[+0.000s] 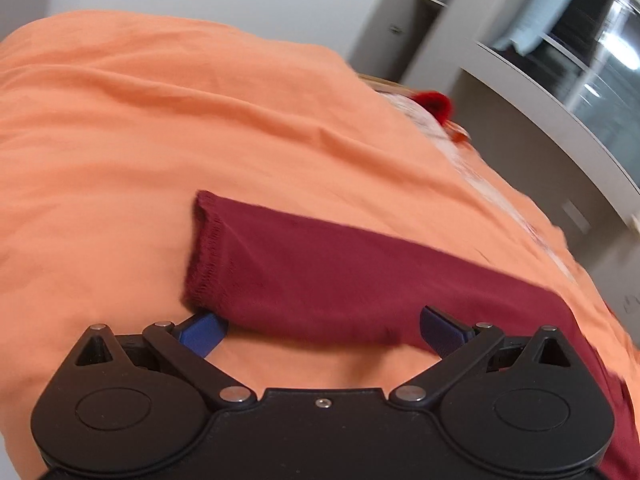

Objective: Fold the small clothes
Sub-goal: 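Grasp the other sleeve cuff with the left tool and lift it, then lay the held sleeve across the shirt body and open the left tool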

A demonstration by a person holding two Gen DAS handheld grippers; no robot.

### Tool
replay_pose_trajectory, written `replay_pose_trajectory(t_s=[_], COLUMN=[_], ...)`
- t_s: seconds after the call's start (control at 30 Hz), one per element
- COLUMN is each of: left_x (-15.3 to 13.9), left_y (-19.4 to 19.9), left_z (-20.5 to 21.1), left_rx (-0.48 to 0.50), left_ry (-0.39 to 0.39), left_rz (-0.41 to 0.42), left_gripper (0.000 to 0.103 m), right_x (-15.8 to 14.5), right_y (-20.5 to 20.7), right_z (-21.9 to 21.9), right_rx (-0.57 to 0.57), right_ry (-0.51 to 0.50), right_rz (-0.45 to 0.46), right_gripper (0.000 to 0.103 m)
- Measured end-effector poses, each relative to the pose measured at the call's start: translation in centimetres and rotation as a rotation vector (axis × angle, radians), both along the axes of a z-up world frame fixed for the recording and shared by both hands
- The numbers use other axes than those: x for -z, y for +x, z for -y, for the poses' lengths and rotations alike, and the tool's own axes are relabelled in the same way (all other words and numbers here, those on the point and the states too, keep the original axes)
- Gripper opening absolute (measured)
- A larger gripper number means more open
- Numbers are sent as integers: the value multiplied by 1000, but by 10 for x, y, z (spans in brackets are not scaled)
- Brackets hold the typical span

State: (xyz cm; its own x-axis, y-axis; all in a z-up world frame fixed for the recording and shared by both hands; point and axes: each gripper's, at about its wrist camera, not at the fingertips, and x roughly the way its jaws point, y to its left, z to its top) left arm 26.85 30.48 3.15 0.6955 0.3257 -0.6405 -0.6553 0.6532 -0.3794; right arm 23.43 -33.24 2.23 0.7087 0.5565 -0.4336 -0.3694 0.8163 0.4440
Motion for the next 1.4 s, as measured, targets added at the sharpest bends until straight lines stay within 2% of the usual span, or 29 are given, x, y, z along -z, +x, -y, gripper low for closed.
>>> replay_pose_trajectory(t_s=[0.07, 0.1, 0.13, 0.17, 0.2, 0.23, 0.3, 0.33, 0.43, 0.53, 0.6, 0.77, 0.9, 1.07, 1.17, 1.3, 1.4], left_x=[-1, -1, -1, -1, -1, -1, -5, -9, -35, -67, -88, -131, -141, -120, -85, -26, 16], left_y=[3, 5, 6, 7, 8, 9, 12, 14, 27, 35, 38, 46, 60, 75, 89, 80, 63], left_z=[-1, -1, -2, -3, -6, -10, -20, -22, -12, 7, 26, 119, 194, 277, 317, 363, 376], left_rx=[-75, -108, -142, -169, -194, -212, -235, -231, -190, -103, -15, 306, 519, 711, 823, 976, 1062], left_ry=[26, 43, 58, 68, 65, 53, 43, 69, 239, 360, 424, 633, 706, 686, 675, 697, 712], left_rz=[-16, -26, -32, -32, -31, -29, 8, 28, 86, 176, 243, 378, 409, 426, 401, 311, 241], left_gripper=[87, 75, 58, 46, 22, 7, 6, 5, 5, 4, 4, 5, 5, 5, 5, 5, 5], right_x=[1, 2, 2, 2, 2, 2, 3, 3, 2, 2, 1, -8, -18, -30, -32, -32, -31], right_y=[3, 3, 4, 4, 4, 4, 3, 3, 3, 4, 4, 4, 4, 8, 8, 8, 10], right_z=[3, 4, 3, 3, 3, 4, 4, 5, 8, 10, 11, 16, 26, 48, 60, 71, 79], right_rx=[4, 2, 1, -1, -3, -6, -10, -10, -5, 4, 8, 36, 79, 161, 216, 259, 277], right_ry=[15, 16, 15, 14, 13, 15, 18, 21, 35, 45, 44, 47, 22, 4, -18, -41, -43], right_rz=[-9, -9, -7, -6, -7, -8, -10, -9, -10, -8, -1, 45, 106, 159, 184, 193, 191], right_gripper=[103, 103, 103, 103, 103, 103, 103, 103, 103, 103, 103, 103, 103, 103, 103, 103, 103])
